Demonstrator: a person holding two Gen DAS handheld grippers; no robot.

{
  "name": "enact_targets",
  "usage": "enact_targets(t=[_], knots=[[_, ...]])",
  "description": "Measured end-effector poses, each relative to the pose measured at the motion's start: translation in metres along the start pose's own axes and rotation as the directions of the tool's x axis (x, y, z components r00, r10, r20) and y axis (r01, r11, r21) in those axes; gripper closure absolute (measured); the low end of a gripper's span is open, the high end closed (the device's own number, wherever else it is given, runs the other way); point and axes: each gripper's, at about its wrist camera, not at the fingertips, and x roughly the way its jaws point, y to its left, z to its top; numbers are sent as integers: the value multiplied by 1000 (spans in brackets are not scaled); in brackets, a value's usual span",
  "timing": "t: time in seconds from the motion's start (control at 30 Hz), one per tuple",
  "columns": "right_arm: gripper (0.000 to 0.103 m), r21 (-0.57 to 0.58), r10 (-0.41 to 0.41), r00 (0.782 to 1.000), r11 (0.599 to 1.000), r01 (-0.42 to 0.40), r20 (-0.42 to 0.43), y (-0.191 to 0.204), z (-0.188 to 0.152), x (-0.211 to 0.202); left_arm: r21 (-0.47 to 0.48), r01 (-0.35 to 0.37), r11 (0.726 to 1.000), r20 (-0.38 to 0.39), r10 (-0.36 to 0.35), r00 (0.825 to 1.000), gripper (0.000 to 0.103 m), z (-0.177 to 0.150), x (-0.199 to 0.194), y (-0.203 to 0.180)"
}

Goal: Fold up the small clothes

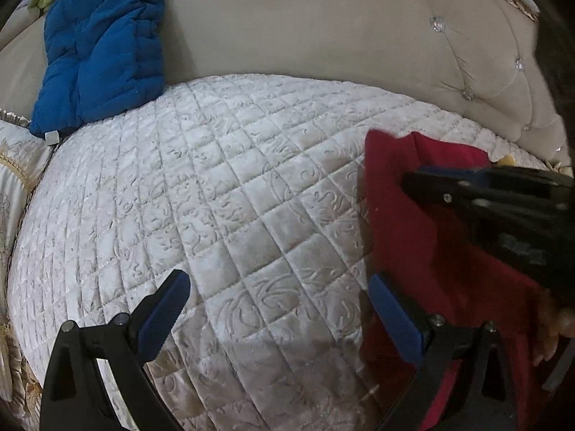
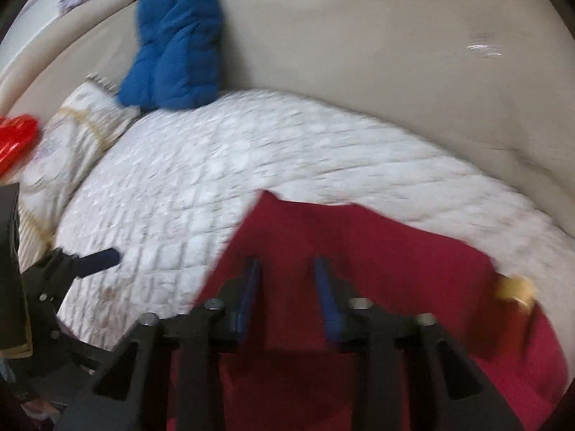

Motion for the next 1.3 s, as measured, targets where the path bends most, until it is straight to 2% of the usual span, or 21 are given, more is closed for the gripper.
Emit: enact_targets(t=[0.07, 0.23, 0.33, 0.37, 0.43, 0.5, 0.6, 0.63, 0.7, 0.73, 0.77, 0.83, 0.9, 0.97, 1.0, 1.03, 1.1, 1.13, 1.17, 1.3], knots=[[103, -62, -86, 996, 994, 86, 0, 9, 4, 11, -15, -2, 1000, 12, 3, 1000, 2, 3, -1, 3], [103, 87, -94, 995, 992, 92, 23, -4, 7, 25, -66, 37, 997, 47, -34, 998, 2, 11, -8, 9], [103, 139, -40, 998, 990, 33, 45, -7, -3, -3, -59, 66, 996, 77, -62, 995, 2, 12, -16, 3], [103, 157, -49, 998, 987, 41, 48, -9, -9, -17, -52, 79, 996, 84, -75, 994, 2, 12, -19, -1], [102, 186, -118, 991, 977, 106, 58, -17, -30, -52, -37, 108, 993, 90, -105, 990, 2, 12, -23, -8], [97, 220, -193, 979, 960, 174, 69, -31, -59, -90, -26, 150, 988, 104, -146, 984, 2, 11, -28, -16], [95, 299, -325, 945, 906, 299, 41, -59, -97, -129, -13, 203, 979, 124, -199, 972, 2, 8, -35, -28], [94, 341, -386, 922, 870, 357, 18, -73, -114, -140, -4, 209, 978, 120, -207, 971, 2, 7, -34, -34], [90, 406, -437, 898, 812, 419, -52, -96, -134, -143, 34, 186, 982, 66, -188, 980, 2, 5, -22, -49], [90, 446, -405, 908, 796, 408, -109, -112, -146, -137, 48, 178, 983, 44, -180, 983, 2, 3, -17, -54], [90, 464, -367, 924, 803, 374, -108, -118, -150, -137, 71, 159, 985, 8, -160, 987, 2, 1, -8, -61], [90, 483, -338, 939, 814, 324, -61, -121, -153, -155, 101, 135, 986, -13, -134, 991, 2, -3, -2, -68], [90, 512, -326, 945, 809, 289, -18, -129, -153, -175, 119, 116, 986, -2, -117, 993, 2, -4, -1, -71], [89, 556, -416, 909, 755, 347, -2, -151, -153, -201, 110, 121, 986, 10, -123, 992, 2, -3, -5, -70], [86, 581, -480, 877, 706, 406, -29, -166, -153, -211, 101, 124, 987, 17, -127, 992, 2, -2, -6, -68], [84, 604, -520, 853, 665, 439, -47, -181, -155, -220, 93, 125, 988, 21, -128, 992, 2, -1, -6, -66], [71, 659, -569, 818, 584, 474, -85, -216, -156, -229, 81, 122, 989, 25, -125, 992, 2, 0, -6, -63], [70, 678, -582, 802, 538, 501, -130, -239, -156, -228, 76, 123, 990, 25, -125, 992, 2, 0, -6, -60], [69, 689, -586, 791, 500, 525, -177, -262, -156, -224, 72, 126, 989, 23, -128, 992, 2, 2, -6, -59], [70, 697, -579, 761, 416, 584, -292, -320, -165, -206, 62, 122, 991, 34, -124, 992, 2, 5, -5, -56]])
